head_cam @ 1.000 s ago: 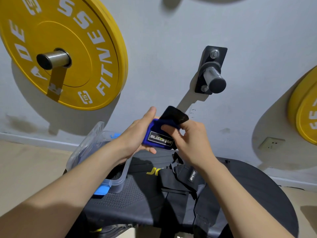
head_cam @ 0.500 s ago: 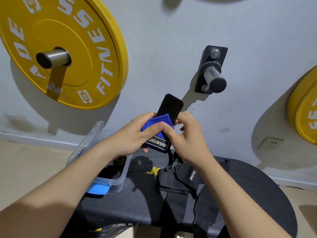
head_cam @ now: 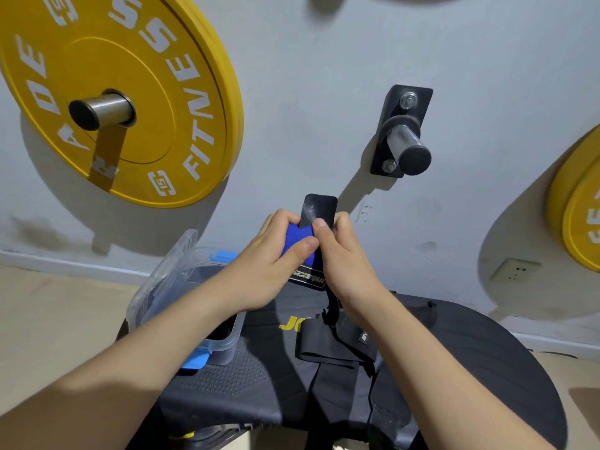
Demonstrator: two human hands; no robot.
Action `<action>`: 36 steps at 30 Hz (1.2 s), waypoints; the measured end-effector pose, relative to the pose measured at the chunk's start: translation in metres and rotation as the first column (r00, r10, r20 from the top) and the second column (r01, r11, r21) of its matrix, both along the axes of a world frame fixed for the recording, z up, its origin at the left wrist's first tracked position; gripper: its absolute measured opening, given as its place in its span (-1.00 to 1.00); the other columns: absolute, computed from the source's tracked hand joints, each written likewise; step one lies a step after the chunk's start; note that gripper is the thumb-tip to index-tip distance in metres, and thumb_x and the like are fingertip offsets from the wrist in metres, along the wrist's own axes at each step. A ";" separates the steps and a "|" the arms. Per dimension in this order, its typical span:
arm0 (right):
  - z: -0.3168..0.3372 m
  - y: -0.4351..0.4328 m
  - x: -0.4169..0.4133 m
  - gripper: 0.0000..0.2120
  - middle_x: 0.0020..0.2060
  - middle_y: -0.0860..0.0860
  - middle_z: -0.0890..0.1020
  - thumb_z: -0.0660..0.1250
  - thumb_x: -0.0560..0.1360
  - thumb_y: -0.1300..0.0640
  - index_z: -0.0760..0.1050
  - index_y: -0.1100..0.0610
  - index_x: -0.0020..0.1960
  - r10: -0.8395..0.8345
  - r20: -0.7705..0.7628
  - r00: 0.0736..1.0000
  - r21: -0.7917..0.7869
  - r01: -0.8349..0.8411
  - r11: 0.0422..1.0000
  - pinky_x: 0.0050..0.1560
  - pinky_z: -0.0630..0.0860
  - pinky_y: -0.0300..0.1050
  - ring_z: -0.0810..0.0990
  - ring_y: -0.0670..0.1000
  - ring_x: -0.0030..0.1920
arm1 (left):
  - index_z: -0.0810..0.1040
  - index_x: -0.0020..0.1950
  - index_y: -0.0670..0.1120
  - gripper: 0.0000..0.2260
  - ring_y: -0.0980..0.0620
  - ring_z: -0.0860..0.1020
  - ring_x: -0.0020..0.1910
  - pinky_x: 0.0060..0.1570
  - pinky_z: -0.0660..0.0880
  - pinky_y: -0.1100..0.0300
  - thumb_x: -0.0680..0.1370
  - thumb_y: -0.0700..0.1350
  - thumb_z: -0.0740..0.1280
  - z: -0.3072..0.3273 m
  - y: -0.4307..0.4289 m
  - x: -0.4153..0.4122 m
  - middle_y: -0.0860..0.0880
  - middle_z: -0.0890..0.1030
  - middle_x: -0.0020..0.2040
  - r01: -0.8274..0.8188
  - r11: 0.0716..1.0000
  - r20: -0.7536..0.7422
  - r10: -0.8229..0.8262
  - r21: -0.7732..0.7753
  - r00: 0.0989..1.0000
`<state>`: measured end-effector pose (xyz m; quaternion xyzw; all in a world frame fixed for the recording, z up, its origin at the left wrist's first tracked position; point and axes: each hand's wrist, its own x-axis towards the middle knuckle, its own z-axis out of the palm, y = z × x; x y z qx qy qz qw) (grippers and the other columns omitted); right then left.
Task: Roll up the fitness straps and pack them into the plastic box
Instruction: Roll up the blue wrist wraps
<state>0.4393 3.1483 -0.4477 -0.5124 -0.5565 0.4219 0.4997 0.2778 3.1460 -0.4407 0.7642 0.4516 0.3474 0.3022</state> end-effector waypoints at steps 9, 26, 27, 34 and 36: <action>0.004 0.004 -0.009 -0.88 -0.10 0.01 0.47 0.15 0.65 0.03 0.37 0.08 0.05 -0.258 -0.188 0.948 -0.249 0.208 0.946 -0.13 0.42 -0.05 0.46 0.02 -0.14 | 0.34 0.50 -0.01 -0.64 0.20 0.48 0.18 0.12 0.31 0.57 0.74 0.04 0.30 -0.004 0.002 0.018 0.05 0.43 0.33 -0.029 0.998 -0.022 0.031 0.064 0.999; -0.003 -0.007 -0.010 -0.86 0.12 0.05 0.47 0.21 0.71 0.01 0.30 0.02 0.19 -0.194 0.222 0.956 0.445 0.078 0.892 0.13 0.49 -0.06 0.51 0.05 0.12 | 0.48 0.29 -0.01 -0.78 -0.10 0.74 0.12 -0.07 0.69 -0.11 0.76 0.10 0.22 0.000 0.006 0.022 -0.11 0.75 0.14 0.215 0.880 0.706 0.172 -0.424 0.687; -0.003 -0.005 -0.010 -0.83 0.13 0.05 0.50 0.22 0.70 -0.03 0.31 0.01 0.22 -0.186 0.211 0.960 0.436 0.078 0.897 0.11 0.48 -0.11 0.53 0.03 0.11 | 0.49 0.27 0.00 -0.82 -0.11 0.74 0.08 -0.08 0.69 -0.10 0.78 0.06 0.21 -0.001 0.006 0.021 -0.11 0.75 0.11 0.184 0.896 0.698 0.173 -0.405 0.695; 0.002 0.006 -0.031 -0.55 0.17 0.23 0.68 0.37 0.53 -0.18 0.51 -0.04 0.36 0.165 -0.182 0.969 -0.052 -0.178 0.983 0.01 0.70 0.16 0.74 0.24 0.10 | 0.57 0.18 0.06 -0.76 0.12 0.64 -0.22 -0.37 0.58 0.14 0.54 0.00 0.27 0.010 0.012 -0.021 0.10 0.64 -0.09 -0.082 0.987 0.496 0.140 -0.139 0.857; 0.005 0.010 -0.031 -0.59 0.18 0.29 0.69 0.42 0.58 -0.06 0.56 0.10 0.36 0.317 -0.284 0.905 -0.130 -0.363 0.922 -0.04 0.71 0.08 0.76 0.19 0.06 | 0.57 0.23 0.14 -0.71 0.10 0.65 -0.14 -0.29 0.61 0.13 0.52 0.04 0.27 0.009 0.012 -0.042 0.12 0.65 -0.05 -0.128 0.987 0.382 0.156 -0.097 0.911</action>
